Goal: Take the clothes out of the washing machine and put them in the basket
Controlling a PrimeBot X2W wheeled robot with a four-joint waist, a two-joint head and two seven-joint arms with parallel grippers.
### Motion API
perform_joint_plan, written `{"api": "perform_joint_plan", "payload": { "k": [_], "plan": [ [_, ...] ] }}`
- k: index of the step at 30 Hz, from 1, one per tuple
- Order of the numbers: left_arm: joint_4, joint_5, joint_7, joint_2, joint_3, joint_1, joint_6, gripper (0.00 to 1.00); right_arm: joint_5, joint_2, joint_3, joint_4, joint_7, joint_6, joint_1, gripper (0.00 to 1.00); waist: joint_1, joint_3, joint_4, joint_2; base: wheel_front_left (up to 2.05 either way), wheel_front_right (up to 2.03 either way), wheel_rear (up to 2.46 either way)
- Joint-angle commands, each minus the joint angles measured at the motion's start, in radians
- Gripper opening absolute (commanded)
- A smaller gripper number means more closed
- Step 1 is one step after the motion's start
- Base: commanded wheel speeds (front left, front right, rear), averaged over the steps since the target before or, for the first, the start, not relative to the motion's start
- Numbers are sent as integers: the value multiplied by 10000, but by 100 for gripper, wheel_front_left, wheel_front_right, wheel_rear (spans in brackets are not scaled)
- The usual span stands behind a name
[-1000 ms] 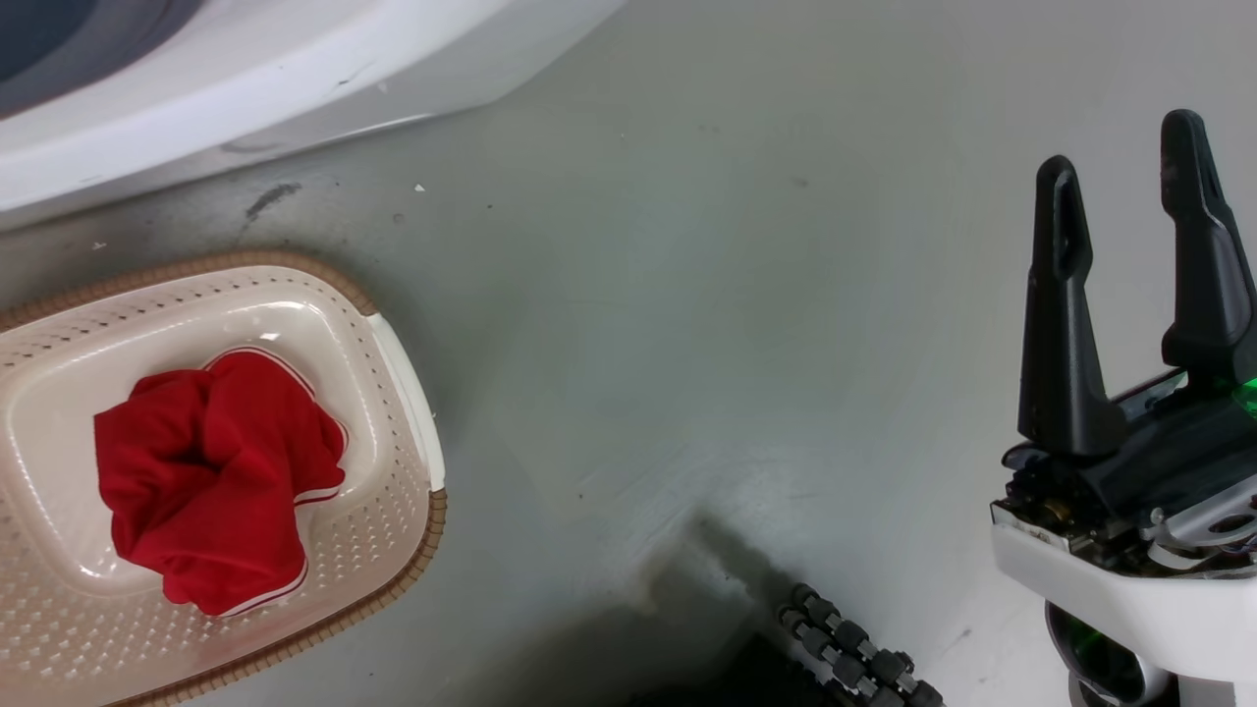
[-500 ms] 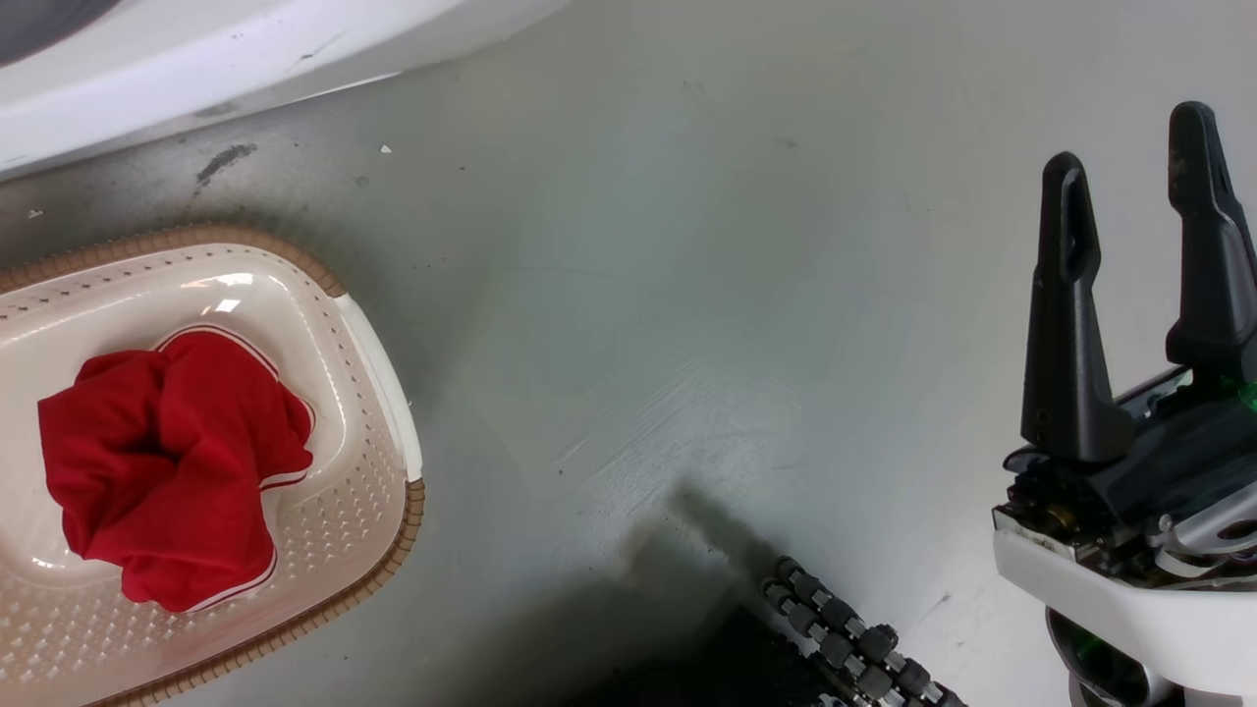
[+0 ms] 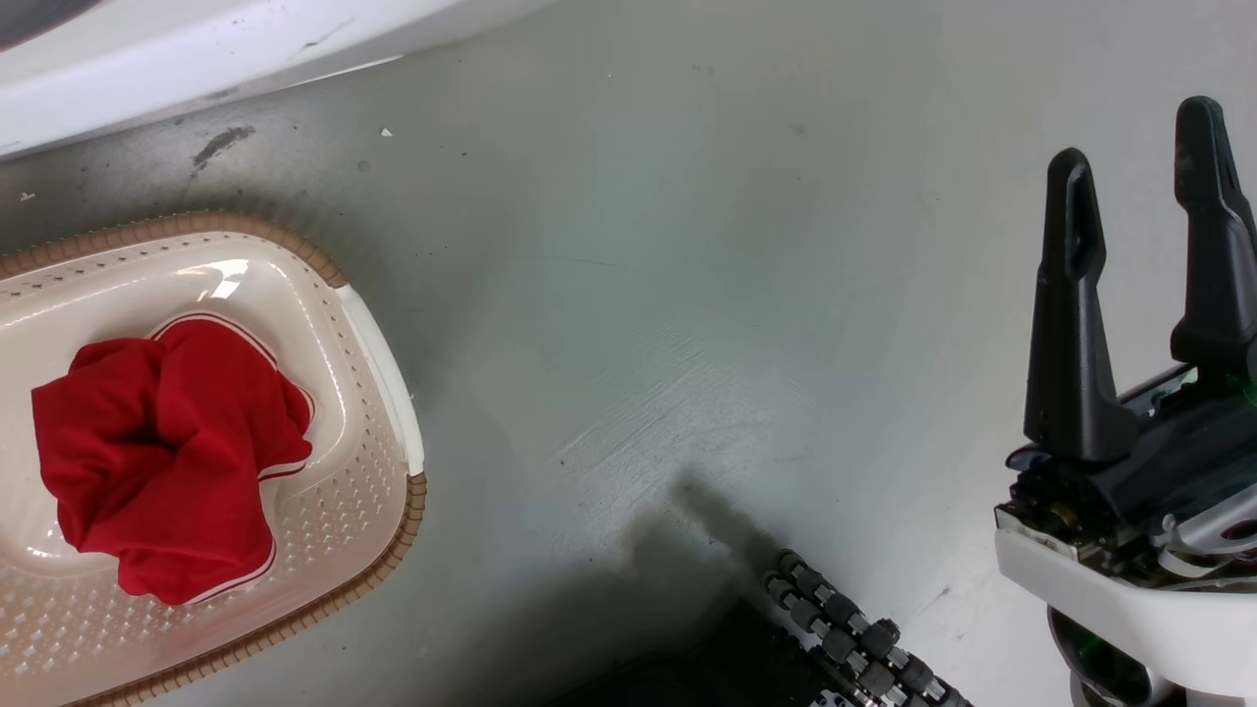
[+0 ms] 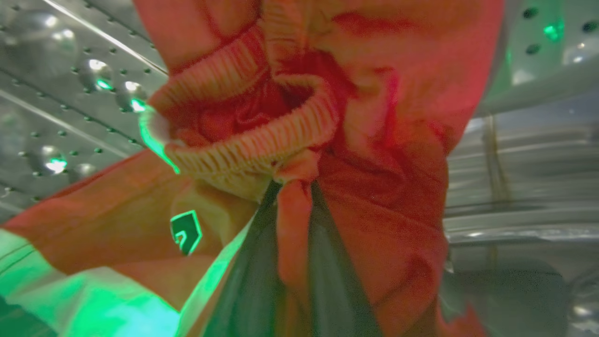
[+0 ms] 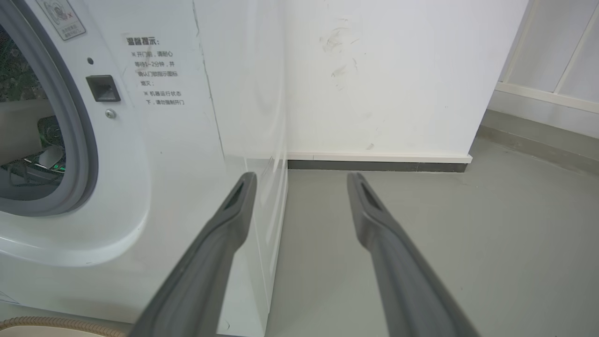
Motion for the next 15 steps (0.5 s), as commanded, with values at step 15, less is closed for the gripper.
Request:
{"api": "perform_joint_plan", "payload": {
  "k": [15],
  "plan": [
    [167, -471, -1600, -25, -812, -23, -3, 0, -225, 9, 68, 167, -20, -3, -119, 100, -1, -753, 158, 0, 0, 0, 0]
  ]
}}
